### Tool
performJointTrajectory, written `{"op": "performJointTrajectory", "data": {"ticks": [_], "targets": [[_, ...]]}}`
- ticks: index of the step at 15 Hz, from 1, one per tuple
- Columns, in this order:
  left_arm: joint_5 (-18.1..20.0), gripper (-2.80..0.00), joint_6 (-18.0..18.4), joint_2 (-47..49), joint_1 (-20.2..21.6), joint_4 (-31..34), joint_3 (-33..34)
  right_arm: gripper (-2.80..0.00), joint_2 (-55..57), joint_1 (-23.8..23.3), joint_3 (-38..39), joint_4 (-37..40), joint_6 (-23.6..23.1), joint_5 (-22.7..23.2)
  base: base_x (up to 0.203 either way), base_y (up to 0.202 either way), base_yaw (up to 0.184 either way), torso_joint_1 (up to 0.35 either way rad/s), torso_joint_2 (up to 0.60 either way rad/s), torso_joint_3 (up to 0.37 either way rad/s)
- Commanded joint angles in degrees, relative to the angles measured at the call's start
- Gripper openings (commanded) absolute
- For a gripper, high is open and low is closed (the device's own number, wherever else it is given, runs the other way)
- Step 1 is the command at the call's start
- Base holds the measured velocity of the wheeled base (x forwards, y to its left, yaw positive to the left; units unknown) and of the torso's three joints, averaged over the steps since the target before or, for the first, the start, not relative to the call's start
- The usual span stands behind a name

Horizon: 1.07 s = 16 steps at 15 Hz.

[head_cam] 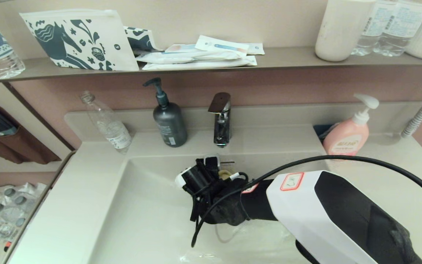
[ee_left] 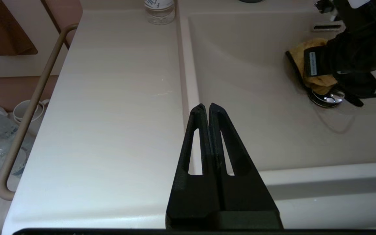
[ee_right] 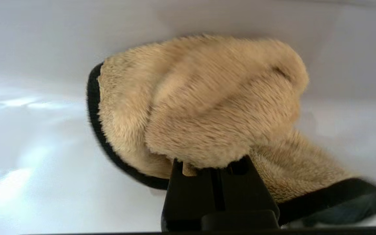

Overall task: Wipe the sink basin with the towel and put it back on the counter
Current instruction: Wipe the sink

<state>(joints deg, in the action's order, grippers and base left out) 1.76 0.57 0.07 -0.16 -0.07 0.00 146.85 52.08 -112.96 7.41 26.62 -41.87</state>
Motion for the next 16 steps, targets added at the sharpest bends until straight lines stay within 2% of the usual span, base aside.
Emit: {"op": "performJointTrajectory", "data": {"ticks": [1, 3, 9, 13, 16], "targets": [[0.0, -2.8, 0.04, 0.01, -0.02, -0.01, 0.0, -2.8, 1.04, 1.82, -0.07, -1.86, -0.89, 1.29, 0.0, 0.0, 0.0, 0.0, 0.0, 0.0], [0.0, -2.8, 0.04, 0.01, -0.02, -0.01, 0.0, -2.8, 0.98, 2.7, -0.07, -3.28, -0.95, 4.36, 0.0, 0.0, 0.0, 0.0, 0.0, 0.0], [0.0, -2.8, 0.04, 0.01, -0.02, -0.01, 0.0, -2.8, -0.09, 5.24, 0.09, -1.96, -0.95, 9.62, 0.0, 0.0, 0.0, 0.0, 0.0, 0.0], [0.0, -2.8, 0.04, 0.01, -0.02, -0.01, 0.0, -2.8, -3.57, 6.77, 0.55, 8.51, -0.95, 13.42, 0.0, 0.0, 0.0, 0.0, 0.0, 0.0], [0.0, -2.8, 0.04, 0.01, -0.02, -0.01, 0.0, -2.8, -6.59, 6.95, 0.79, 23.78, -1.1, 15.55, 0.0, 0.0, 0.0, 0.0, 0.0, 0.0]]}}
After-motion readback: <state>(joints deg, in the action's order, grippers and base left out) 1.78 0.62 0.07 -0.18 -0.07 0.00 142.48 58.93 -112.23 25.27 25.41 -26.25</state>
